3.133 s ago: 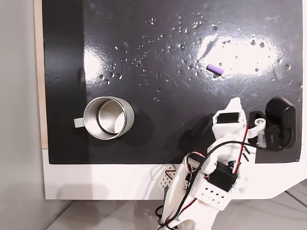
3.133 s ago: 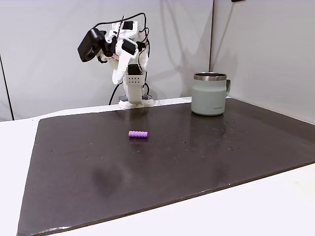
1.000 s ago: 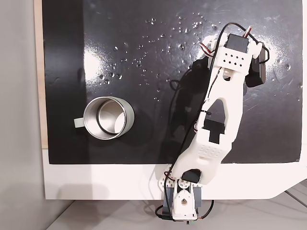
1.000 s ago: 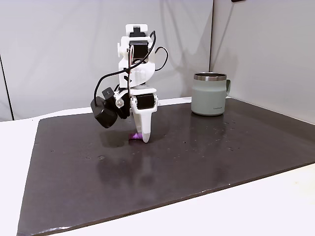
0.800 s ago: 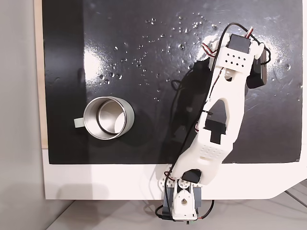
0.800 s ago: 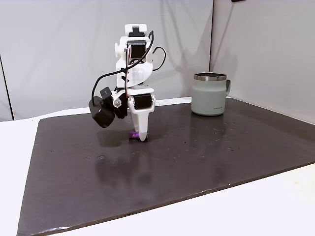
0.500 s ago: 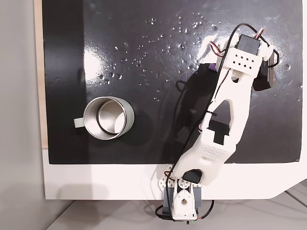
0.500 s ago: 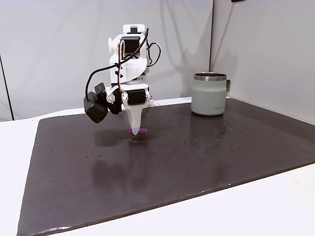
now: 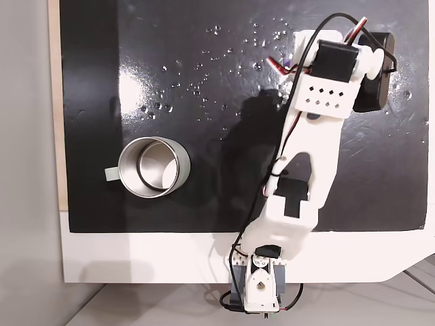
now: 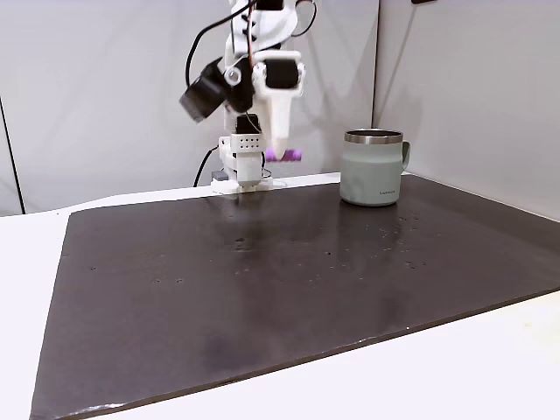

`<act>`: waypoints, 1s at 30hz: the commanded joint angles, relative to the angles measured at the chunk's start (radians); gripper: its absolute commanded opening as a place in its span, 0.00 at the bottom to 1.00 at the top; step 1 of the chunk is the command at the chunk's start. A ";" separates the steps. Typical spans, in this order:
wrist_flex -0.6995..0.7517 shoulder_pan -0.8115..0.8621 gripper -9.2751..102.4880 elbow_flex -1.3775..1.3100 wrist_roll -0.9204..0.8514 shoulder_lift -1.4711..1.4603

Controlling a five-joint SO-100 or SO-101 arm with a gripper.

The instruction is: Grasp a pengrip and put it in the cup.

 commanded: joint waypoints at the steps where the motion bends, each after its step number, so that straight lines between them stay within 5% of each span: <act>1: 0.009 -0.106 0.08 0.078 0.017 0.239; 14: 0.009 -0.541 0.08 0.627 0.029 0.667; 30: 0.006 -0.818 0.08 0.750 0.032 0.704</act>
